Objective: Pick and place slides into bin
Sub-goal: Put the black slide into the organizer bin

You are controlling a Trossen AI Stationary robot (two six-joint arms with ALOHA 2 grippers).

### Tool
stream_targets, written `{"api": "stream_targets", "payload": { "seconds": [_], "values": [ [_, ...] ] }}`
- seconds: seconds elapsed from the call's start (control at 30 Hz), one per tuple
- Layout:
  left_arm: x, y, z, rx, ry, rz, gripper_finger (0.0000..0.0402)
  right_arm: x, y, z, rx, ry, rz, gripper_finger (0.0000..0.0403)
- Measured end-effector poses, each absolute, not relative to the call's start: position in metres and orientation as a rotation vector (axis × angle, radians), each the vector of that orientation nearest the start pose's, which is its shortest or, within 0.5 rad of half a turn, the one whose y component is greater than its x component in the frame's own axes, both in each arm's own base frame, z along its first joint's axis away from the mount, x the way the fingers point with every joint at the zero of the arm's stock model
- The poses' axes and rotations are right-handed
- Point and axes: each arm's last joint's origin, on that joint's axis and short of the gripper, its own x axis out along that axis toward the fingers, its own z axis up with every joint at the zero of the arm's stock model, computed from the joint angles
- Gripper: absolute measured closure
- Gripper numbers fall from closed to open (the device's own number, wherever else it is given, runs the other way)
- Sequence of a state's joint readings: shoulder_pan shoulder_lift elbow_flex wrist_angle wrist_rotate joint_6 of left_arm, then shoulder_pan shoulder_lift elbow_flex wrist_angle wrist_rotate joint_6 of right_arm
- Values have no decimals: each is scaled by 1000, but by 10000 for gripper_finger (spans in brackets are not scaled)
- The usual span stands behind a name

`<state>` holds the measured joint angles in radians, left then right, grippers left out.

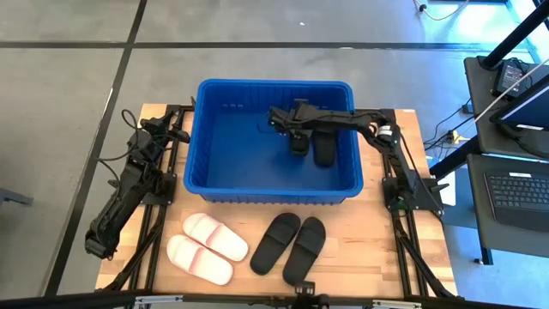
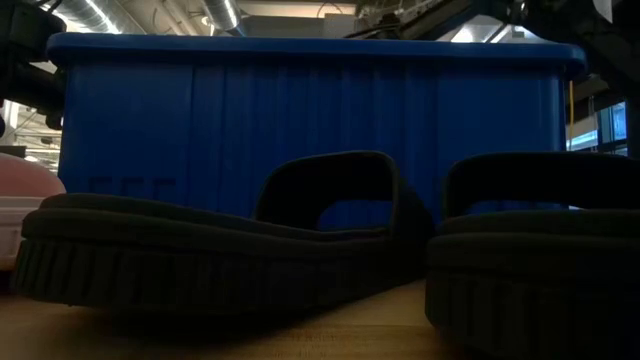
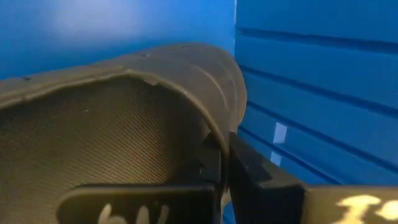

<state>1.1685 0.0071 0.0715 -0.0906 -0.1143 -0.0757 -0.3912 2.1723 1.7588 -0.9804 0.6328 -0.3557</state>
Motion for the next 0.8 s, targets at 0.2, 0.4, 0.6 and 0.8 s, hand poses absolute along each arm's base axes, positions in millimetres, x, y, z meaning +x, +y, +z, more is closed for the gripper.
{"api": "stream_targets", "payload": {
  "seconds": [0.2,0.4,0.6,0.8],
  "values": [
    [33,87,179,-79,-24,1283,224,392,-191,188,-469,1590,-556,390],
    [33,87,178,-83,-17,1284,224,392,-191,187,-503,1605,-499,382],
    [33,87,174,-106,21,1284,224,386,-187,173,-491,1641,-410,379],
    [33,87,173,-112,31,1285,224,382,-184,165,-468,1653,-374,357]
  ]
}}
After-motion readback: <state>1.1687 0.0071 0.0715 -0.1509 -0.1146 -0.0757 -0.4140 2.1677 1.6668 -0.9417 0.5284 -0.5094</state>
